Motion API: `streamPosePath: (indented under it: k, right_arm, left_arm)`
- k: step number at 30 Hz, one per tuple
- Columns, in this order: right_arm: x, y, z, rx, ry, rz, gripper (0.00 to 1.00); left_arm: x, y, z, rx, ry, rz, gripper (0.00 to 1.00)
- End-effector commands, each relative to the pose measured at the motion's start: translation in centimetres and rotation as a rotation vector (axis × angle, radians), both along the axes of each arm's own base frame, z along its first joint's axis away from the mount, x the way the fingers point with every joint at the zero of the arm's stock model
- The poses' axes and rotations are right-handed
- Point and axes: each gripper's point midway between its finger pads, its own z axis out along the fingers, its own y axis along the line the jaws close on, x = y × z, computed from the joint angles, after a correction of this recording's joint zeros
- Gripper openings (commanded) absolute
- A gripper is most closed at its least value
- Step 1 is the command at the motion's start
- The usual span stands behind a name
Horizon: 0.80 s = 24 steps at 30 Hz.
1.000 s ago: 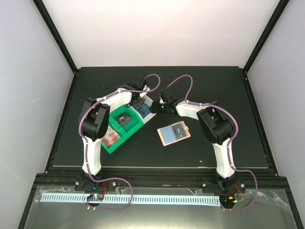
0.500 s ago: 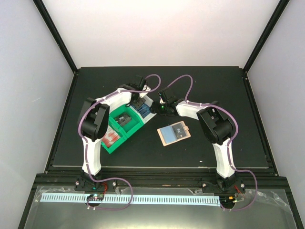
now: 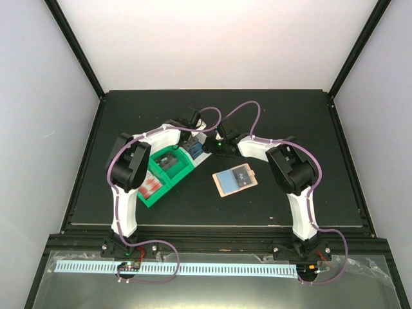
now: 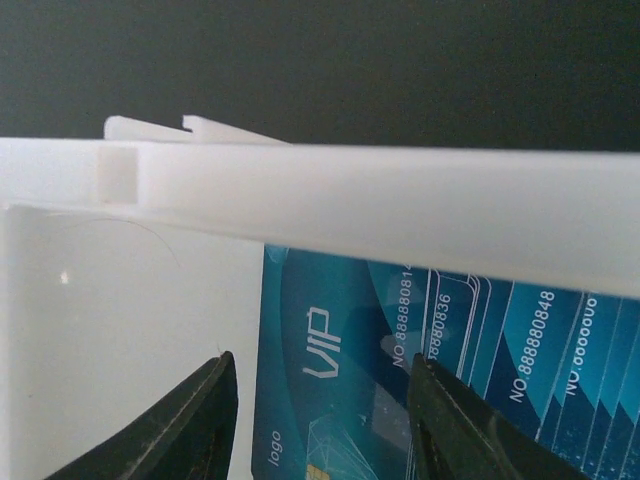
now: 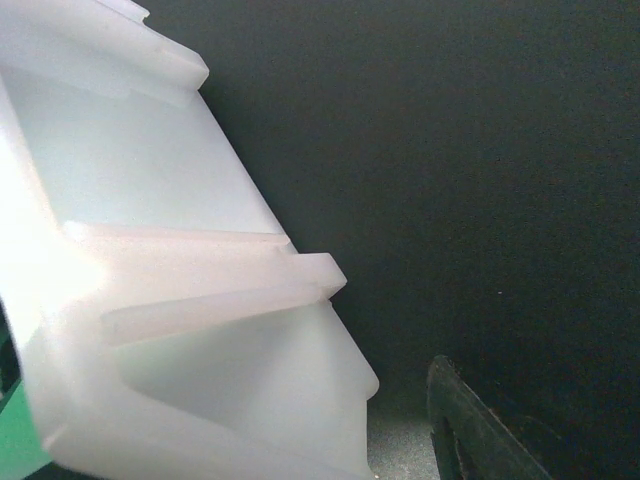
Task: Put the credit cards into the card holder
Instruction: Pick up the credit card from the storage box.
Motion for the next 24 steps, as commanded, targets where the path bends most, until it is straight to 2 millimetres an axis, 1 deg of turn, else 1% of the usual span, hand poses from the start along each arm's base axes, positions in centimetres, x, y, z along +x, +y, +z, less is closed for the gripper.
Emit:
streamPosePath:
  k: [1, 3, 6, 12, 15, 18, 21, 24]
  right_arm:
    - [-2.2, -1.4, -3.7, -0.093, 0.106, 0.004, 0.57]
    - [-2.2, -1.4, -3.7, -0.094, 0.107, 0.003, 0.57]
    - [-2.2, -1.4, -3.7, -0.095, 0.106, 0.002, 0.57]
    - [-2.2, -1.4, -3.7, -0.095, 0.105, 0.003, 0.57]
    - [-2.3, -1.4, -3.7, -0.095, 0.106, 0.004, 0.57]
    - [-2.3, -1.4, -3.7, -0.096, 0.106, 0.004, 0.57]
    - [-2.3, -1.5, -3.8, -0.098, 0.109, 0.002, 0.57]
    - [-2.3, -1.5, -3.8, -0.099, 0.108, 0.003, 0.57]
  left_arm:
    - [0.4, -0.1, 0.8, 0.007, -0.024, -0.011, 0.46]
    - [0.4, -0.1, 0.6, 0.009, -0.02, -0.01, 0.44]
    - [0.3, -0.3, 0.5, -0.003, -0.01, -0.019, 0.44]
    - [-0.2, -2.2, 2.2, -0.111, 0.026, -0.062, 0.44]
    - [-0.4, -2.5, 2.0, -0.129, 0.054, -0.07, 0.44]
    - [-0.4, -2.1, 1.4, -0.11, 0.057, -0.059, 0.44]
    - [0.1, -1.3, 0.6, -0.064, 0.049, -0.032, 0.42]
    - [0.8, -0.2, 0.3, -0.009, 0.026, 0.007, 0.39]
